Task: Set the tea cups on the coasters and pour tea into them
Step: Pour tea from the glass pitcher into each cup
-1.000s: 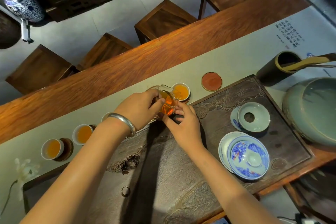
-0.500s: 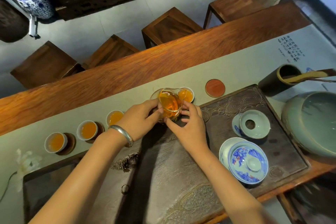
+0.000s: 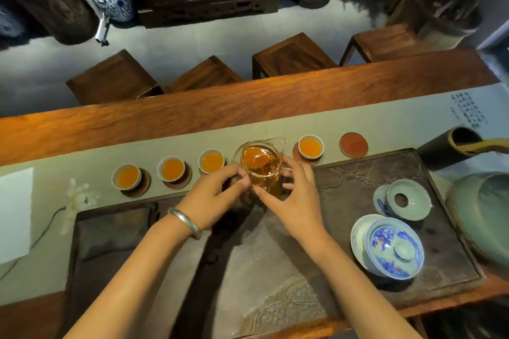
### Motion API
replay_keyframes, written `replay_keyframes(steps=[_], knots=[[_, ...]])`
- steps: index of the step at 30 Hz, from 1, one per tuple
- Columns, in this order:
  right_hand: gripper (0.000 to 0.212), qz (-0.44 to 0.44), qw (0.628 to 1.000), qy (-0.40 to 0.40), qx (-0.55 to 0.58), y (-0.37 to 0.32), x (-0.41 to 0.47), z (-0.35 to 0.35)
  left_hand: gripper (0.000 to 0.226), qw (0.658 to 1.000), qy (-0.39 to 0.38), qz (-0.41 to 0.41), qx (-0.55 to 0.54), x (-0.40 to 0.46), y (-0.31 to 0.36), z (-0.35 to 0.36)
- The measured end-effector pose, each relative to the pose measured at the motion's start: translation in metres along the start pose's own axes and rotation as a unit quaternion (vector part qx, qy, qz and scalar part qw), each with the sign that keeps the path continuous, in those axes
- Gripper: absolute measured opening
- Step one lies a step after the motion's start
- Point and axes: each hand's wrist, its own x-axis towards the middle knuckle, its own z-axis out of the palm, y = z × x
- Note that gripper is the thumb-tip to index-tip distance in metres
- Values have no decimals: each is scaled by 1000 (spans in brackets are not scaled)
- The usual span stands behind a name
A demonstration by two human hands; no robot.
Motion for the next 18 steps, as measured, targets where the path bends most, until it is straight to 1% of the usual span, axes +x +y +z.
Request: replay_keyframes(steps=[4, 9, 13, 18], knots=[[82, -24, 999, -25, -10, -16, -21, 23, 14, 998, 31, -11, -45, -42, -15, -12], [79, -39, 998, -58, -11, -37, -57, 62, 13, 997, 48, -18, -65, -102, -37, -33], [78, -47, 995, -92, -5, -52, -93, 97, 13, 994, 68, -43, -79, -156, -56, -45], [79, -54, 990, -130, -25, -60, -129, 137, 14, 988, 106, -67, -89, -213, -82, -53]])
